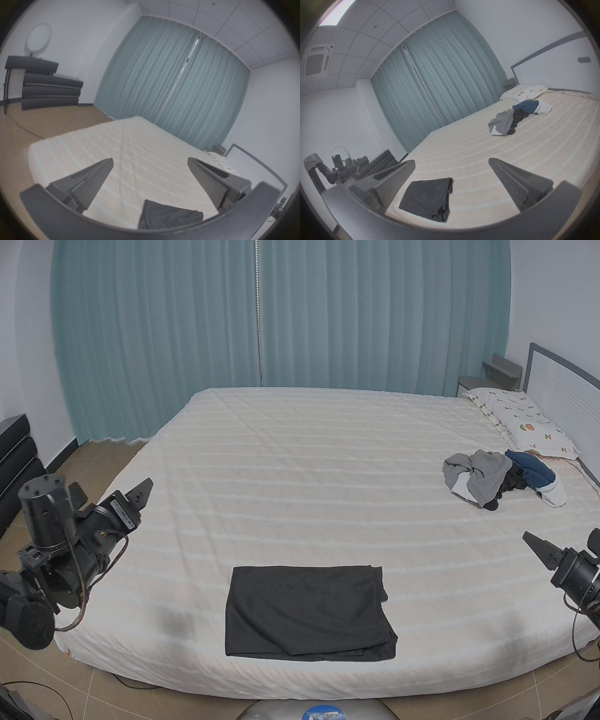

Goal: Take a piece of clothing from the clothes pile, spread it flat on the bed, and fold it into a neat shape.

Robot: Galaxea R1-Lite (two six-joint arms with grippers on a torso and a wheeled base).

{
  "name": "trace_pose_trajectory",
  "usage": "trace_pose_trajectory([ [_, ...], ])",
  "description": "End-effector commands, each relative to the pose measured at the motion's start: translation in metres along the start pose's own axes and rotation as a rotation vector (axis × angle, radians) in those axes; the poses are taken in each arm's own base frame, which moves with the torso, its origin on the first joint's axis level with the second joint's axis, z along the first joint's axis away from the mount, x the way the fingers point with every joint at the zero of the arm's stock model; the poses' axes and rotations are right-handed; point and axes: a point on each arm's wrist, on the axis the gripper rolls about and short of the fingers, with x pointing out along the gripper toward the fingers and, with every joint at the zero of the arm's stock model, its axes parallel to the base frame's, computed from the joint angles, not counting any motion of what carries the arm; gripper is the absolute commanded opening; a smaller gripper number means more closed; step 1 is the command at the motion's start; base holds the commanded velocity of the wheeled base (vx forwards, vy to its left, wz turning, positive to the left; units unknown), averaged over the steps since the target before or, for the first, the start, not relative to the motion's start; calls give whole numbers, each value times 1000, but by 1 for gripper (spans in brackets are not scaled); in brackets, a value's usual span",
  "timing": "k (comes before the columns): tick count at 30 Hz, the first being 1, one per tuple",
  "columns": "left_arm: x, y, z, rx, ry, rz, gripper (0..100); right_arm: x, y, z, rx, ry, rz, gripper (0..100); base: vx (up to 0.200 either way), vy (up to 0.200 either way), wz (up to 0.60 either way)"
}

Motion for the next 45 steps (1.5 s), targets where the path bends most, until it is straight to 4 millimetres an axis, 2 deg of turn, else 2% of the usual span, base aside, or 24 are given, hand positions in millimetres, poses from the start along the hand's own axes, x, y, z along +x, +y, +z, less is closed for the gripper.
trace_pose_trajectory([
  [1,-94,20,30,106,-223,10,100,-84,28,-6,-161,-123,33,100,0,0,0],
  [4,-118,31,28,148,-244,33,100,-105,31,-21,-201,-83,62,100,0,0,0],
  [5,-118,31,28,148,-244,33,100,-105,31,-21,-201,-83,62,100,0,0,0],
  [6,-137,42,26,184,-254,76,100,-123,34,-32,-245,-60,103,100,0,0,0],
  [7,-143,45,26,188,-259,83,100,-128,34,-35,-255,-53,113,100,0,0,0],
  [8,-157,51,27,187,-273,93,100,-141,36,-39,-269,-37,137,100,0,0,0],
  [9,-160,52,27,190,-274,96,100,-143,36,-40,-271,-33,142,100,0,0,0],
  [10,-177,61,26,201,-286,109,100,-160,38,-44,-275,-13,158,100,0,0,0],
  [12,-192,71,20,232,-284,134,100,-174,37,-50,-284,14,168,100,0,0,0],
  [13,-196,74,19,238,-286,140,100,-176,37,-52,-280,21,156,100,0,0,0],
  [16,-228,92,9,292,-322,204,100,-185,38,-58,-315,-2,120,100,0,0,0],
  [21,-250,104,-6,358,-397,303,100,-182,34,-65,-384,7,89,100,0,0,0],
  [23,-254,108,-10,352,-418,294,100,-177,28,-71,-402,18,25,100,0,0,0],
  [26,-251,110,-17,339,-404,297,100,-170,19,-81,-449,6,-82,100,0,0,0],
  [30,-244,116,-30,344,-366,338,100,-164,17,-80,-476,-112,-116,100,0,0,0],
  [32,-243,117,-33,344,-358,351,100,-162,15,-81,-486,-133,-115,100,0,0,0],
  [35,-240,123,-49,367,-337,383,100,-161,14,-82,-489,-144,-160,100,0,0,0],
  [37,-241,127,-57,394,-339,341,100,-161,11,-86,-467,-101,-221,100,0,0,0],
  [41,-240,128,-62,412,-284,313,100,-161,11,-85,-457,-115,-228,100,0,0,0],
  [45,-239,125,-64,429,-244,168,100,-161,11,-85,-458,-119,-227,100,0,0,0],
])
